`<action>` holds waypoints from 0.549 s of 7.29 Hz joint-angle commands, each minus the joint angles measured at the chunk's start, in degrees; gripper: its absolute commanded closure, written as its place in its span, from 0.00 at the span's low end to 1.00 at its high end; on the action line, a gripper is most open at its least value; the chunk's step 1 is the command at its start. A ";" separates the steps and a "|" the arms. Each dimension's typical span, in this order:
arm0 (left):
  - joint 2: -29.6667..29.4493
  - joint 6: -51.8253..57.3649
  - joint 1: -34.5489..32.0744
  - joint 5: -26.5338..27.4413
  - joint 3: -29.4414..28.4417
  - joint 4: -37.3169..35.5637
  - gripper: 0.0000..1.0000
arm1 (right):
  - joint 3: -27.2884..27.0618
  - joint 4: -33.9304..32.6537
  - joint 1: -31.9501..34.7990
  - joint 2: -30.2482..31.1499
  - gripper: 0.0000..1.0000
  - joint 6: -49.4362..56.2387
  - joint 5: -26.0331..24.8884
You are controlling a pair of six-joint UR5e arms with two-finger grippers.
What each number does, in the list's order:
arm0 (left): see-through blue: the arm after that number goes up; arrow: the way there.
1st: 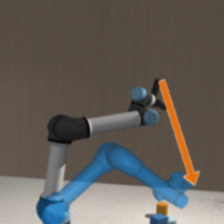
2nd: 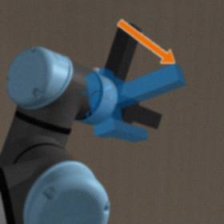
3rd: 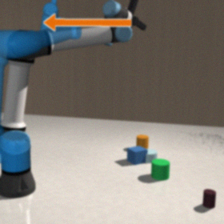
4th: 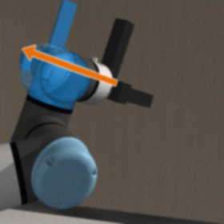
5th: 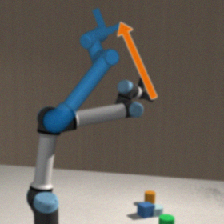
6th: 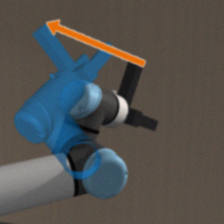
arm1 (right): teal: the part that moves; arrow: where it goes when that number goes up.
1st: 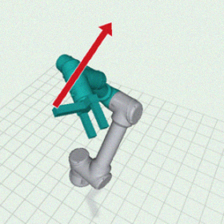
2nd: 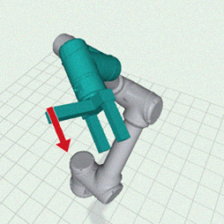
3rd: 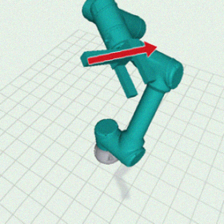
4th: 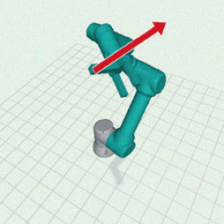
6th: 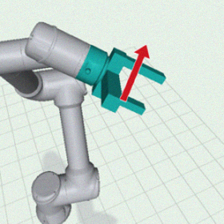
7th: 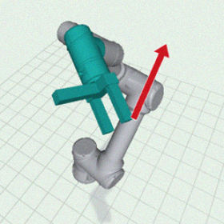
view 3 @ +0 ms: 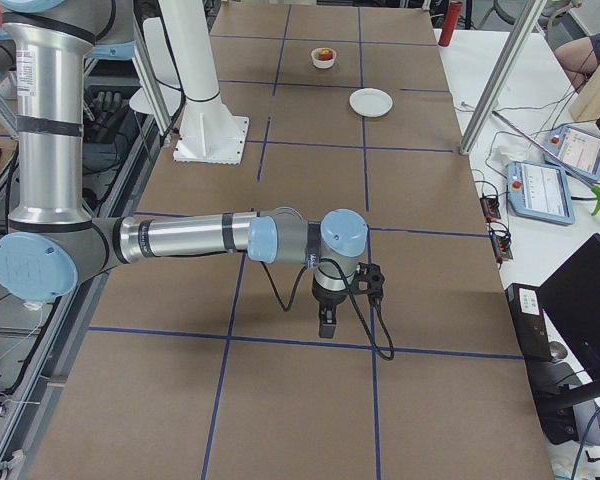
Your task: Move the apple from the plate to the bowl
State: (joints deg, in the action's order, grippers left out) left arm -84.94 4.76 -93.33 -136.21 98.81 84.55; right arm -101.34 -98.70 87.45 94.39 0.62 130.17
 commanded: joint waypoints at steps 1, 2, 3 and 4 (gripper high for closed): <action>-0.41 0.16 0.16 0.07 1.47 -4.65 0.00 | 0.00 0.00 0.00 0.00 0.00 0.00 0.00; -0.49 0.16 0.25 0.15 1.38 -4.66 0.00 | 0.00 0.00 0.00 0.00 0.00 0.00 0.00; -0.49 0.25 0.25 0.42 0.86 -4.39 0.00 | 0.00 0.00 0.00 0.00 0.00 0.00 0.00; -0.58 0.25 0.25 1.72 1.11 -4.39 0.00 | 0.00 0.00 0.00 0.00 0.00 0.00 0.00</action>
State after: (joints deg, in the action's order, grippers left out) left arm -85.44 4.97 -93.11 -135.55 99.91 80.17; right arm -101.34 -98.70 87.45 94.39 0.62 130.17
